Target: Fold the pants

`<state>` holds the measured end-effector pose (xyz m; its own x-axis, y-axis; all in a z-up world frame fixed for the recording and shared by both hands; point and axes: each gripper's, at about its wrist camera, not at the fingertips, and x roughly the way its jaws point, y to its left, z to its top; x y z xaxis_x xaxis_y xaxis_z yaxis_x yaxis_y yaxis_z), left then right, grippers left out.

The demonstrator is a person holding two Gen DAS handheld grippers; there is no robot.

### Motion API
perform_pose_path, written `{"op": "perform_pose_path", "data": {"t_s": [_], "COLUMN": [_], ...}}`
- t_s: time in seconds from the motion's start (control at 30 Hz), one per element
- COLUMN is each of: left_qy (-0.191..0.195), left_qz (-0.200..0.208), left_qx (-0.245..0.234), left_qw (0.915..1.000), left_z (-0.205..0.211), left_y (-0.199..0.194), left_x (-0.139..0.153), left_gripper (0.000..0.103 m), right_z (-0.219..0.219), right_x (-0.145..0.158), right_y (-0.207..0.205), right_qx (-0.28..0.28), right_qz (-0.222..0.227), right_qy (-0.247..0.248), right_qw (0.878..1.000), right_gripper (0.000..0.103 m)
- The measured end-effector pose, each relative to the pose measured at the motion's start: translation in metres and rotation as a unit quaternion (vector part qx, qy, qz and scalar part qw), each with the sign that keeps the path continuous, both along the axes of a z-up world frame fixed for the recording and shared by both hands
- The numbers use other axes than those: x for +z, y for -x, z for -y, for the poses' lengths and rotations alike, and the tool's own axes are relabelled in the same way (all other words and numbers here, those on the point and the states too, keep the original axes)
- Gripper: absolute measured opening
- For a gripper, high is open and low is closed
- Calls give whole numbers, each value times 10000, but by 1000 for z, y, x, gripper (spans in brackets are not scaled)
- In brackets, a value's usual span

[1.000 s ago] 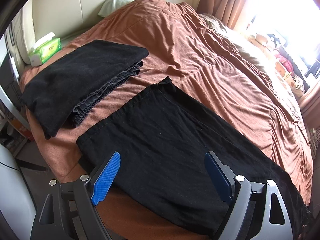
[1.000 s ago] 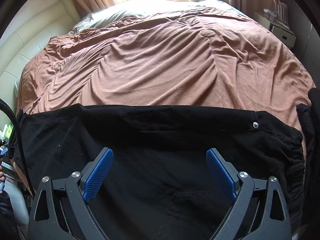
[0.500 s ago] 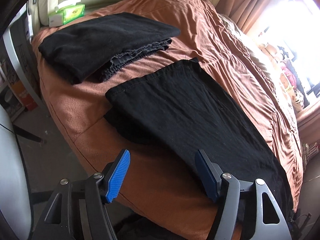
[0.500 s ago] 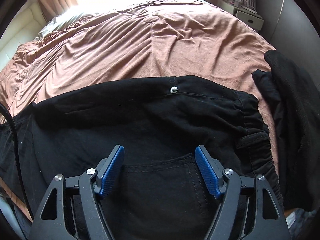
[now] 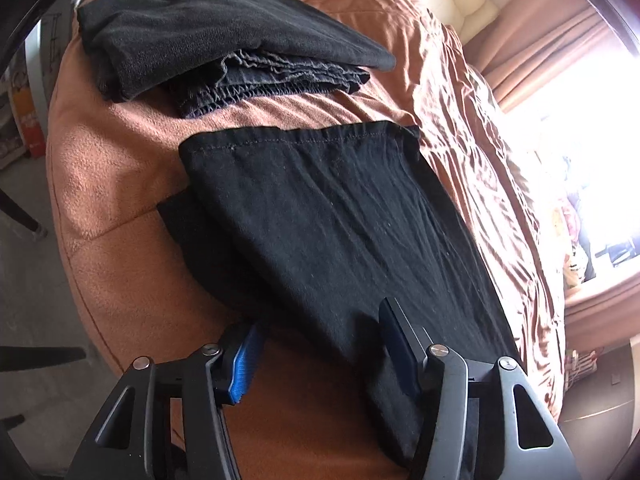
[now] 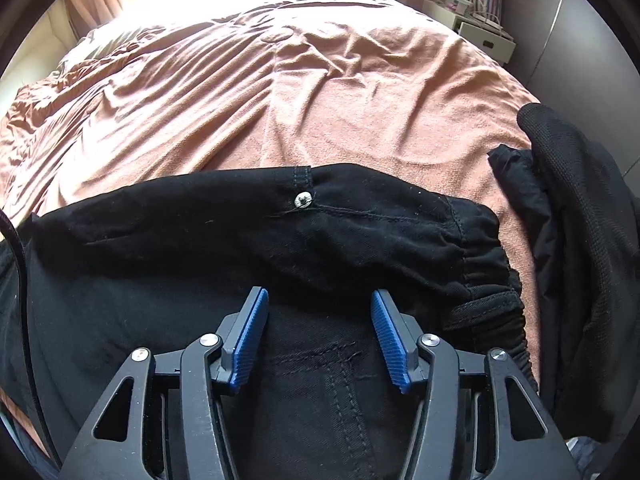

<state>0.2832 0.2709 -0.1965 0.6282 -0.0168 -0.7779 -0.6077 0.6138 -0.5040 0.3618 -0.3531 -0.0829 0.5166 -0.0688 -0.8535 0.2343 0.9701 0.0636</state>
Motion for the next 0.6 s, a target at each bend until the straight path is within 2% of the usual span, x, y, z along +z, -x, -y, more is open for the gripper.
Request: {"op": "perform_pose_path", "data": {"t_s": [0.07,0.27,0.43,0.47,0.6], "left_qy": [-172,-312,-183,-177,-436], "left_qz": [14,174,262,272,240], "left_qx": [89,408,577,609,487], "left_qw": [9998,9985,9978,9976,9976], "left_z": [-4,-21,-35,-36,-40], "left_y": [-3,-5,-9,-9,-12], "left_x": [-2,-7,-8,-7,0], "left_gripper": [58,52,48,45,13], "right_z": [6,17,18,19,23], "right_x": [-3,-16,-26,-27,-30], "right_y": [-7,-30,-50,-52,-57], "right_qx": [-74,-174,-140,-141,-154], "right_qz": [-11,-59,-93,-80,-30], "right_qy": [-38,40,158,152,74], "right_qw": [10000,9998,9997,9998,9998], "right_gripper": [46,45,46,46,46]}}
